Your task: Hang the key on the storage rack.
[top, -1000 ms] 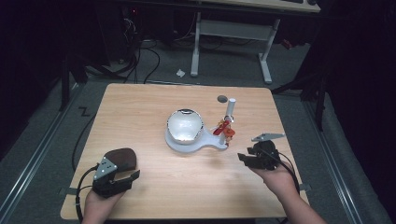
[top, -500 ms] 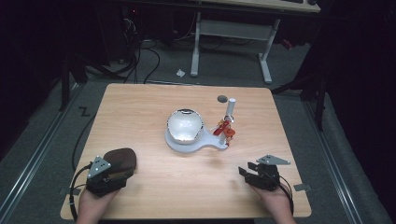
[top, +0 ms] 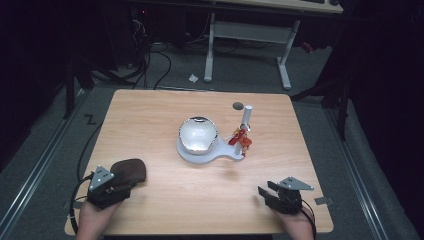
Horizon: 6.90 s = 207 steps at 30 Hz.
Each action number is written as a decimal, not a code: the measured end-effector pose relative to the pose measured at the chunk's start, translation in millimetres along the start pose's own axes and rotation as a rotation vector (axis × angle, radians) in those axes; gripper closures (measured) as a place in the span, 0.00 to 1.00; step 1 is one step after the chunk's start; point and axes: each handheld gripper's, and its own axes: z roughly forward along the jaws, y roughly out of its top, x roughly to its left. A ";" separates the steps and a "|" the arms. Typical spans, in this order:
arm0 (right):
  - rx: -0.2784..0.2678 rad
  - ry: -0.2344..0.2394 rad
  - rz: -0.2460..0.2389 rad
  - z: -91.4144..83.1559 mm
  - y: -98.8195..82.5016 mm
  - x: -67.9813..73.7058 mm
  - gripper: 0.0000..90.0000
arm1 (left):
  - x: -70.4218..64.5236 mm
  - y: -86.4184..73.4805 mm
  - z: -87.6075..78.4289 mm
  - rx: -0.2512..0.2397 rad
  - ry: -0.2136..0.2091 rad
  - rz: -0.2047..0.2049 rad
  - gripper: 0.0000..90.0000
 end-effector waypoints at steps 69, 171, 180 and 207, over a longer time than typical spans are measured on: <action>-0.007 -0.007 0.004 -1.2 1.3 0.2 0.58 | 20.4 5.3 -17.9 -0.165 -0.040 -0.127 0.97; -0.053 0.043 -0.009 -6.4 3.6 -5.4 0.58 | -70.2 143.7 61.9 -0.272 -0.056 -0.015 0.97; -0.056 0.044 -0.010 -6.7 3.4 -6.4 0.59 | -70.5 154.8 78.8 -0.232 -0.020 0.009 0.97; -0.058 0.053 -0.005 -7.1 2.9 -8.0 0.59 | -81.0 162.9 127.3 -0.127 0.038 -0.030 0.95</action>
